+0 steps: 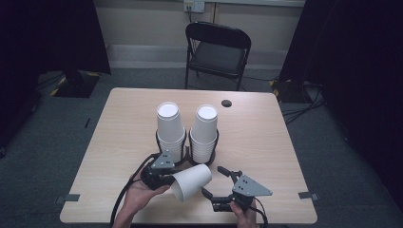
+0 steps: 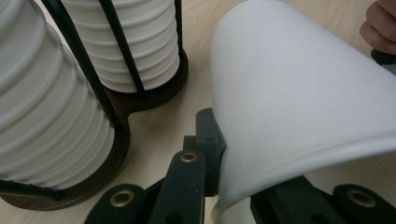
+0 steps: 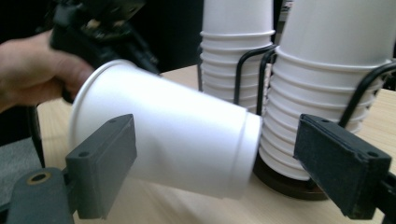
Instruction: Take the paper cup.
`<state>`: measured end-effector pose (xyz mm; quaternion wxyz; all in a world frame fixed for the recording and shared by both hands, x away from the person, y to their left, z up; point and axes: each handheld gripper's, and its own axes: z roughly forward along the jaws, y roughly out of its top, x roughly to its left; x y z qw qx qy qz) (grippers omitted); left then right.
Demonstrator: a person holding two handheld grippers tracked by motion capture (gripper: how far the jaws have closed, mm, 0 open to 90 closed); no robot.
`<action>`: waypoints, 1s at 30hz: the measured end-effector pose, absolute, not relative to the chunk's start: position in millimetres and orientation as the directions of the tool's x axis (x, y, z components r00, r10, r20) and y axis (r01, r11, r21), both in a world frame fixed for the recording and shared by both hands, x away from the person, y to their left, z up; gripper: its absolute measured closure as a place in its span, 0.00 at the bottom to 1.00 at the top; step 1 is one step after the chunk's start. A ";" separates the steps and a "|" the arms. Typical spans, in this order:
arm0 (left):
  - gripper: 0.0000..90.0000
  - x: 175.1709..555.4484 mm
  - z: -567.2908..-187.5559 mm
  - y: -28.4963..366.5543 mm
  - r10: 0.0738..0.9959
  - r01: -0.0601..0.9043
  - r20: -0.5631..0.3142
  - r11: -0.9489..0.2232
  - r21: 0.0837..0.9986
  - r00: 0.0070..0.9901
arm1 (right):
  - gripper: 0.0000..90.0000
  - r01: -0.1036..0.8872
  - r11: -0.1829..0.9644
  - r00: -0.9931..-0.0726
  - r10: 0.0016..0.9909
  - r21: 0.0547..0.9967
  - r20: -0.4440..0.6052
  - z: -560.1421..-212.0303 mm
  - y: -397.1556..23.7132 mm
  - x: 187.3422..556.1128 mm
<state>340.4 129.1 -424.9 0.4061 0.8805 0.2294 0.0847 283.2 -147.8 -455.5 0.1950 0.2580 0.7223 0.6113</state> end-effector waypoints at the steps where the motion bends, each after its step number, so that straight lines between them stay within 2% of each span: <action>1: 0.95 342.0 -423.6 128.5 0.471 0.339 -0.038 -0.575 0.745 0.881 | 0.14 0.125 0.131 -0.797 0.604 0.984 0.021 -456.1 -146.5 282.8; 5: 0.95 347.1 -414.6 124.4 0.485 0.362 -0.035 -0.601 0.713 0.874 | 0.14 0.094 0.186 -0.803 0.594 0.978 -0.036 -456.1 -141.9 280.6; 9: 0.95 348.8 -410.8 118.3 0.446 0.349 -0.025 -0.663 0.662 0.895 | 0.14 0.077 0.232 -0.808 0.585 0.970 -0.076 -458.5 -137.1 279.6; 22: 0.95 356.5 -403.6 110.5 0.406 0.382 -0.083 -0.745 0.547 0.910 | 0.14 0.003 0.404 -0.840 0.498 0.915 -0.218 -463.4 -124.5 279.2; 28: 0.96 360.8 -399.8 103.8 0.384 0.372 -0.080 -0.793 0.483 0.920 | 0.10 -0.017 0.467 -0.844 0.467 0.884 -0.263 -466.1 -115.7 280.3; 30: 0.96 362.3 -399.2 102.7 0.384 0.375 -0.082 -0.796 0.475 0.920 | 0.09 0.004 0.478 -0.850 0.465 0.879 -0.249 -466.1 -112.9 281.1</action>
